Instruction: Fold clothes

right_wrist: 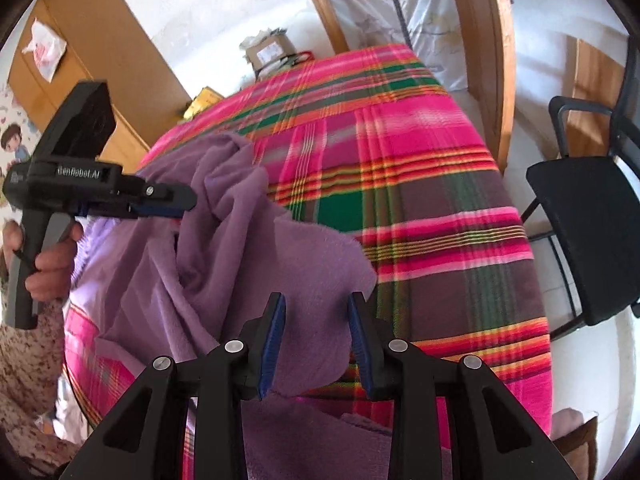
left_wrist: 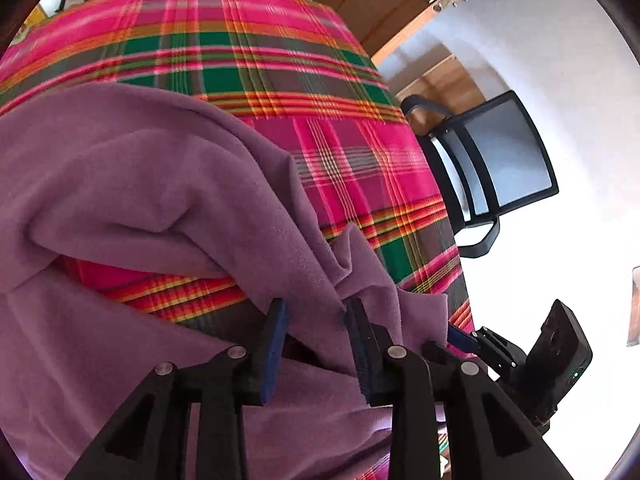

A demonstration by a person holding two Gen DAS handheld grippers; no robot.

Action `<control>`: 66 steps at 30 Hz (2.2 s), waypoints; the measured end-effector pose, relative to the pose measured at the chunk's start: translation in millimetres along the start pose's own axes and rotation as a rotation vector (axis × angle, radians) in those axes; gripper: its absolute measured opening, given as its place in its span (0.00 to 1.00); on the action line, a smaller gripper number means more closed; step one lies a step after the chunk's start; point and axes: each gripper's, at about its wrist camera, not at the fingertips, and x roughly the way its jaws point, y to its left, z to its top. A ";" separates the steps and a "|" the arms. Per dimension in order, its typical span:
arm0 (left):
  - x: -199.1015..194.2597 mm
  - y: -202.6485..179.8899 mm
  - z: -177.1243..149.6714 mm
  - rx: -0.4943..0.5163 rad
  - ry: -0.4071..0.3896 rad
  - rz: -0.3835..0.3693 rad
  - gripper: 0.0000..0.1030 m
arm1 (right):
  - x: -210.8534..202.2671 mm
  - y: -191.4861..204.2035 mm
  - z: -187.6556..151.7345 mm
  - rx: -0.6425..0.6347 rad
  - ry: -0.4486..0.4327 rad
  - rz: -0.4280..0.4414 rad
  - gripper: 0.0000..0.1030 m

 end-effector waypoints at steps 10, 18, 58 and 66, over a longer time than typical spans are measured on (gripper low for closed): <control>1.3 4.1 11.5 -0.040 -0.048 -0.045 0.09 | 3.9 2.9 14.6 -0.030 -0.014 -0.025 0.08; -7.2 0.5 31.6 -0.052 -0.116 -0.100 0.05 | -19.4 -8.5 44.2 -0.032 -0.128 -0.115 0.07; -68.9 32.8 -33.6 -0.088 -0.156 -0.069 0.21 | -30.0 29.8 63.5 -0.116 -0.237 -0.306 0.28; -139.5 104.2 -109.5 -0.240 -0.262 -0.007 0.22 | -42.0 108.8 22.0 -0.289 -0.234 -0.178 0.28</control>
